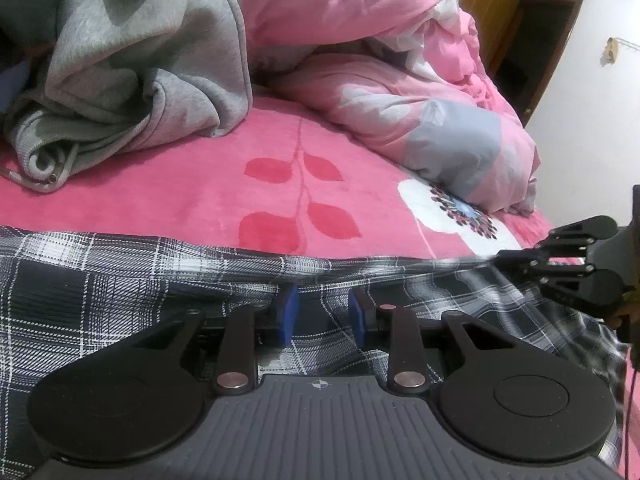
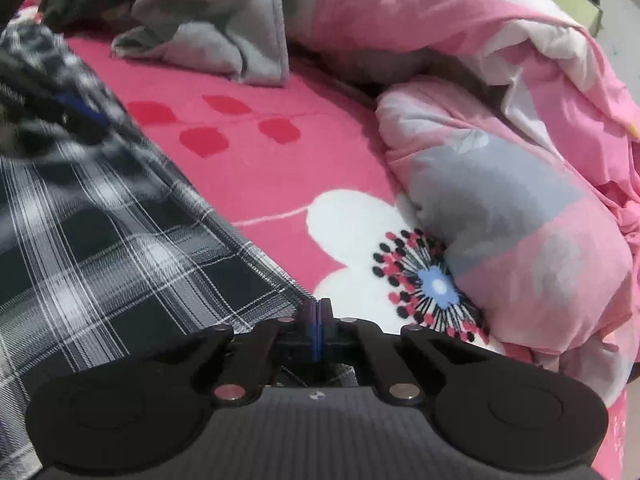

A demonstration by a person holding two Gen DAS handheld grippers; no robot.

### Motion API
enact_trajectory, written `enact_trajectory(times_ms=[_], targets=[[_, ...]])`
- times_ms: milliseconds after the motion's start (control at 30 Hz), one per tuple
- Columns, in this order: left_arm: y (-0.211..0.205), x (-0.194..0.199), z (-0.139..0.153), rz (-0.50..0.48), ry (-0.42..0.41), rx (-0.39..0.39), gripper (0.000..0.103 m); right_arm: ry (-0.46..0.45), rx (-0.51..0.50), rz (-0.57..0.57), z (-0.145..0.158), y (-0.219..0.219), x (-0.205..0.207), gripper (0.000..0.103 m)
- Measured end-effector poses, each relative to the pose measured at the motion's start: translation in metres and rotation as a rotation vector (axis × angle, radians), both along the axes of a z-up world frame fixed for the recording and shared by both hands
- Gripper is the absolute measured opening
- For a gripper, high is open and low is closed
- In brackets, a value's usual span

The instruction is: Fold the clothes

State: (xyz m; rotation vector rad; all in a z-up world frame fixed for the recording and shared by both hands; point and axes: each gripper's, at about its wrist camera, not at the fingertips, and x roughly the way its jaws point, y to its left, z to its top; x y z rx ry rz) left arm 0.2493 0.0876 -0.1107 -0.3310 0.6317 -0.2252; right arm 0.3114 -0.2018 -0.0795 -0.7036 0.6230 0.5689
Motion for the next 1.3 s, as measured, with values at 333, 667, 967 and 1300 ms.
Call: enact_trajectory(times_ms=[333, 667, 967, 1300], targets=[[0.001, 0.000, -0.002, -0.004, 0.003, -0.007, 0.029, 0.269, 0.749, -0.528, 0.000, -0.111, 0.063, 0.004], [-0.004, -0.010, 0.017, 0.009, -0.058, 0.014, 0.030, -0.039, 0.898, -0.843, 0.086, -0.257, -0.051, 0.008], [-0.051, 0.011, 0.040, -0.047, 0.000, 0.010, 0.030, -0.067, 0.642, -0.835, 0.063, -0.264, -0.086, 0.029], [-0.069, 0.039, -0.001, -0.056, 0.013, -0.012, 0.031, -0.099, 0.155, -0.486, 0.006, -0.196, -0.088, 0.048]])
